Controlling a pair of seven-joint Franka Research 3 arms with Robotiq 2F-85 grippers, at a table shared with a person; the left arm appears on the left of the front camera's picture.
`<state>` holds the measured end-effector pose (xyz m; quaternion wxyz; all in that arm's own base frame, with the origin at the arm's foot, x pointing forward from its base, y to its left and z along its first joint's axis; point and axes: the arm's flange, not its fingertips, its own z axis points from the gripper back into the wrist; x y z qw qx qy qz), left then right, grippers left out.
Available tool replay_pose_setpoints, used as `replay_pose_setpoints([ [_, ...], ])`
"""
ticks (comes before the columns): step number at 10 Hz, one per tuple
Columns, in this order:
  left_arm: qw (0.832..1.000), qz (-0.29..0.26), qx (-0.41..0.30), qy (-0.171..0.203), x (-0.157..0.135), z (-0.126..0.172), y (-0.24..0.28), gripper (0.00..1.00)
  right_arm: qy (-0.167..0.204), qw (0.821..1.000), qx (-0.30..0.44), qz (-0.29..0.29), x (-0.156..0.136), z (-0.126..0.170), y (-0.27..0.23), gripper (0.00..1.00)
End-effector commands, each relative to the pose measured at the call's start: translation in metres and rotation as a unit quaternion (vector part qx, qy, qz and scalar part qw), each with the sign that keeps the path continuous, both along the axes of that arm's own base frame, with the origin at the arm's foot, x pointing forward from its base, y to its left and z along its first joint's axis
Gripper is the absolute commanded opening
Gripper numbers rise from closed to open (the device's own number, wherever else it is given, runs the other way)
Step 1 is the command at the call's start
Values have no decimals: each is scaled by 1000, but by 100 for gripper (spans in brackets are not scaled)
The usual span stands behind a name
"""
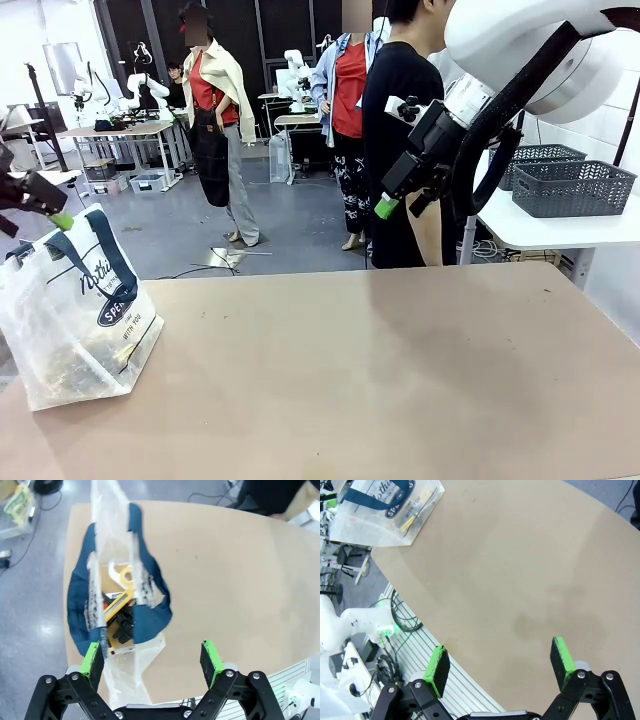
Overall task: Transfer purchased items from the store into the shopping bag.
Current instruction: Move the Reusable shopping bag to the right side of the table.
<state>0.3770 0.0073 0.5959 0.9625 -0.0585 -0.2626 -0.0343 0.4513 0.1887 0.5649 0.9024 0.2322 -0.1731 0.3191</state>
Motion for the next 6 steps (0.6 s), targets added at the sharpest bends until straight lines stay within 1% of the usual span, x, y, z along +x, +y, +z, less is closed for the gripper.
replay_pose_setpoints([
  [1, 996, -81, -42, 23, 1, 10, -16, 100, 8, 1000, 9, -2, 2, 2, 2, 100],
  [2, 989, -128, -63, 37, 5, 9, -31, 100, 0, 1000, 0, 0, 0, 0, 0, 100],
  [3, 982, -165, -78, 37, 9, 4, -45, 100, -31, 999, 12, 28, -1, -1, 0, 100],
  [4, 969, -211, -118, 44, 10, 2, -57, 100, -27, 999, 25, 31, -5, -7, 6, 100],
  [5, 956, -256, -133, 46, 7, -4, -70, 100, -46, 996, 25, 75, -5, -13, 11, 100],
  [6, 947, -286, -138, 45, 4, -11, -80, 100, -80, 989, 33, 118, -5, -21, 16, 100],
])
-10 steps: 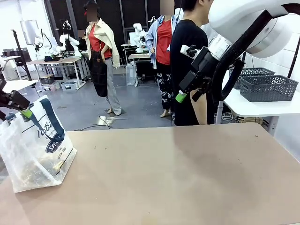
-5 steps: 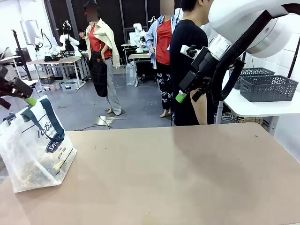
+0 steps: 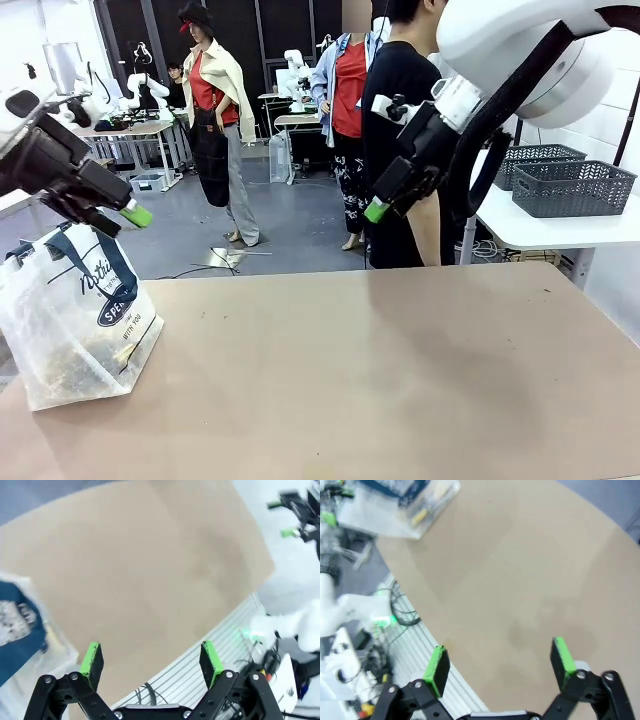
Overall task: Transfer purchased items from the store into the shopping bag.
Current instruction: Move the Reusable shopping bag to the right side of the table.
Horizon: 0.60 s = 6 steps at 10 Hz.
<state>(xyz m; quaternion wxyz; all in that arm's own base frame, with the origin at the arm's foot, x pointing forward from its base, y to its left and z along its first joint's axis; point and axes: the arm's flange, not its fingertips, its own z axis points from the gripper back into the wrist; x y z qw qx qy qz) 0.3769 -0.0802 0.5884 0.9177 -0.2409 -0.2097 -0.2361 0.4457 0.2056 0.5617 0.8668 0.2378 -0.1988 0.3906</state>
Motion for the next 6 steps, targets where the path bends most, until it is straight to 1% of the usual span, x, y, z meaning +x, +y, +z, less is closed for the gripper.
replay_pose_setpoints([
  [1, 997, -71, -24, 9, 2, -10, 0, 100, -52, 995, 32, 84, 1, -22, 4, 100],
  [2, 995, -103, -17, 1, -1, -20, -6, 100, -73, 991, 44, 107, 4, -30, 8, 100],
  [3, 992, -119, -31, -5, 0, -30, -9, 100, -94, 985, 58, 133, 8, -38, 11, 100],
  [4, 988, -144, -43, -21, -1, -39, -12, 100, -88, 982, 59, 157, 9, -45, 10, 100],
  [5, 989, -128, -35, -61, 1, -49, -14, 100, -92, 981, 57, 162, 14, -51, 8, 100],
  [6, 994, -88, -28, -65, 3, -53, -15, 100, -86, 984, 58, 144, 20, -52, 5, 100],
])
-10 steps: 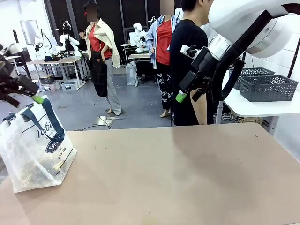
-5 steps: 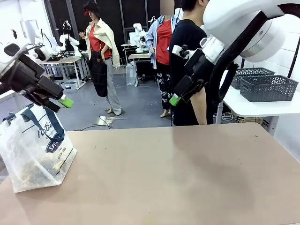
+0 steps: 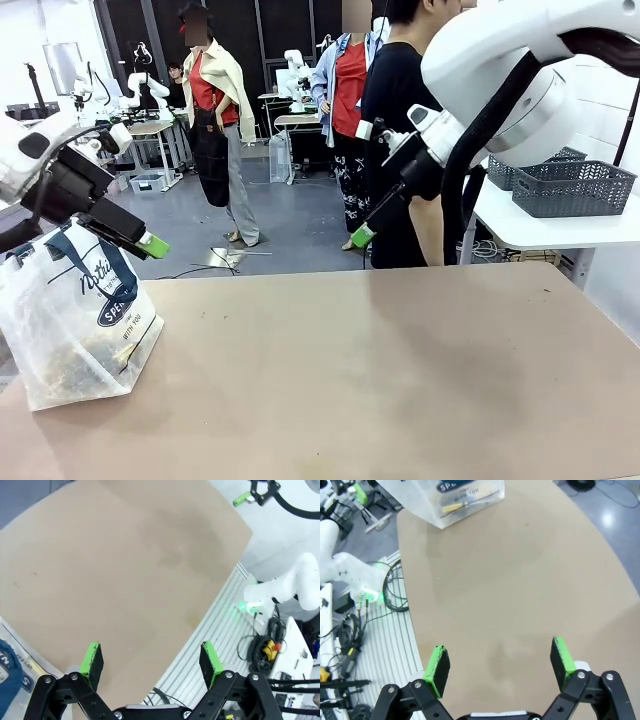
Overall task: Transfer purchased items from the store into the shopping bag.
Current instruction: Move the Reusable shopping bag to the right side of the table.
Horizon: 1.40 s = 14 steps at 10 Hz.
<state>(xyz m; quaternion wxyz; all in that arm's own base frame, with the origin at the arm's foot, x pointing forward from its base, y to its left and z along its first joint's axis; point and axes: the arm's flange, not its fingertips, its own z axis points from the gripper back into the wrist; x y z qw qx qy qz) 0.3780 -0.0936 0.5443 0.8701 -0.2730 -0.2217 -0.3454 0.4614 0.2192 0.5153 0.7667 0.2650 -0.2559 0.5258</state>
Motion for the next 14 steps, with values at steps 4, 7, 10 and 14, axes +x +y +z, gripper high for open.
replay_pose_setpoints([
  [4, 1000, -5, 1, 4, -1, 0, -2, 100, -1, 1000, -1, 0, -1, 1, 1, 100],
  [7, 996, -59, -56, -27, 0, -26, -22, 100, -13, 1000, -3, -1, 14, -5, -2, 100],
  [10, 990, -109, -74, -52, 10, -37, -35, 100, -28, 1000, -1, -2, 21, -2, -8, 100],
  [14, 988, -121, -84, -45, 17, -40, -46, 100, -37, 999, -3, -2, 26, 0, -9, 100],
])
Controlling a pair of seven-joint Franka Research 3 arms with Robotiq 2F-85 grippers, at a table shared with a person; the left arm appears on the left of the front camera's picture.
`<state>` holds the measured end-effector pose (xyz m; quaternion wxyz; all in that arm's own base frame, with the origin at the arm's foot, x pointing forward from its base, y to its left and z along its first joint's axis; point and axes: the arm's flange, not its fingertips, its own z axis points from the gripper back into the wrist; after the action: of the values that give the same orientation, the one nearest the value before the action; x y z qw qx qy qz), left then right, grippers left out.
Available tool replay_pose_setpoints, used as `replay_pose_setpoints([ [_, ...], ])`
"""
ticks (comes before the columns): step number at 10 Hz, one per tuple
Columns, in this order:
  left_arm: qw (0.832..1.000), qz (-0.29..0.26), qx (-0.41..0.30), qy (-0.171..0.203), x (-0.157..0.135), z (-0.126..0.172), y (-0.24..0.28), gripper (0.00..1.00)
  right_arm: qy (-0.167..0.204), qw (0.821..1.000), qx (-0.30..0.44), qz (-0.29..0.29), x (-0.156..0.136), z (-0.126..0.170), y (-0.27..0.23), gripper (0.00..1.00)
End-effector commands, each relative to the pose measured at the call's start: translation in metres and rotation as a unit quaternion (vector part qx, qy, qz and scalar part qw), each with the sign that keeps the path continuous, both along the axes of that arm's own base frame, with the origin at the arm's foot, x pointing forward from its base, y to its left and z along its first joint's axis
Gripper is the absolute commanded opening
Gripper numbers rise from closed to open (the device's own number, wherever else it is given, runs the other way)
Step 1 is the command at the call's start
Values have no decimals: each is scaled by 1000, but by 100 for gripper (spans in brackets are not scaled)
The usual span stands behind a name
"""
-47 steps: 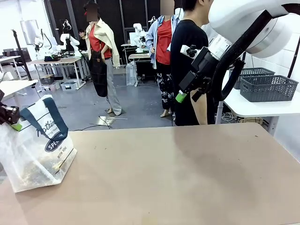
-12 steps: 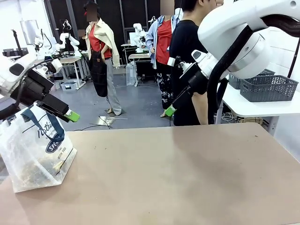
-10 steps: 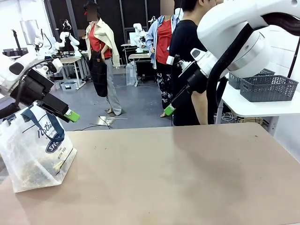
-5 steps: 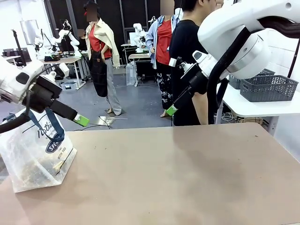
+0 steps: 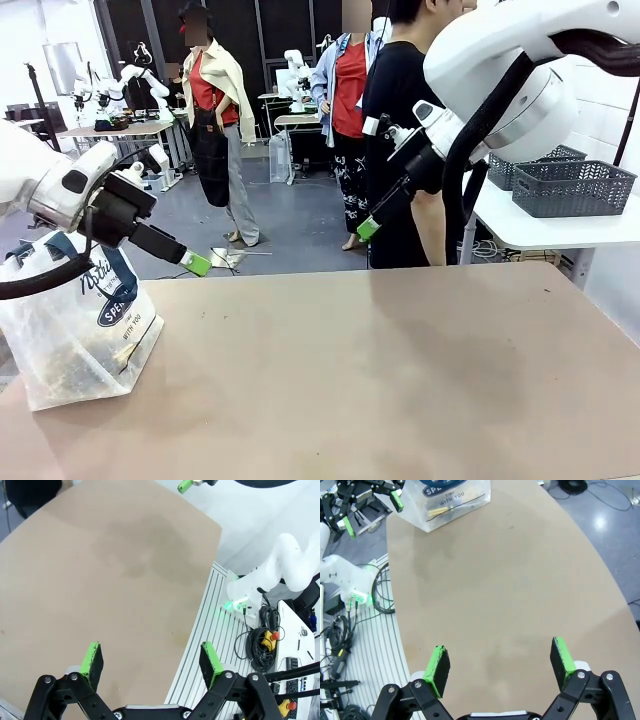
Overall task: Transfer purchased items from the store into the shopping bag.
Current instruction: Move the Reusable shopping bag to the right side of the table.
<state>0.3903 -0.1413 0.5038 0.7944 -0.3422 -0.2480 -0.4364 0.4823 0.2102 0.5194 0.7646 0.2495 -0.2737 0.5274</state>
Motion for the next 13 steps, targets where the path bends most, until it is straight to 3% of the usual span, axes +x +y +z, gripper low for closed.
replay_pose_setpoints([
  [1, 1000, -11, -14, -2, 4, 2, 1, 100, -28, 1000, 2, 2, 6, -5, 1, 100],
  [2, 1000, 0, 0, 0, 0, 0, 0, 100, 0, 1000, 0, 0, 0, 0, 0, 100],
  [13, 1000, 0, 0, 0, 0, 0, 0, 100, 0, 1000, 0, 0, 0, 0, 0, 100],
])
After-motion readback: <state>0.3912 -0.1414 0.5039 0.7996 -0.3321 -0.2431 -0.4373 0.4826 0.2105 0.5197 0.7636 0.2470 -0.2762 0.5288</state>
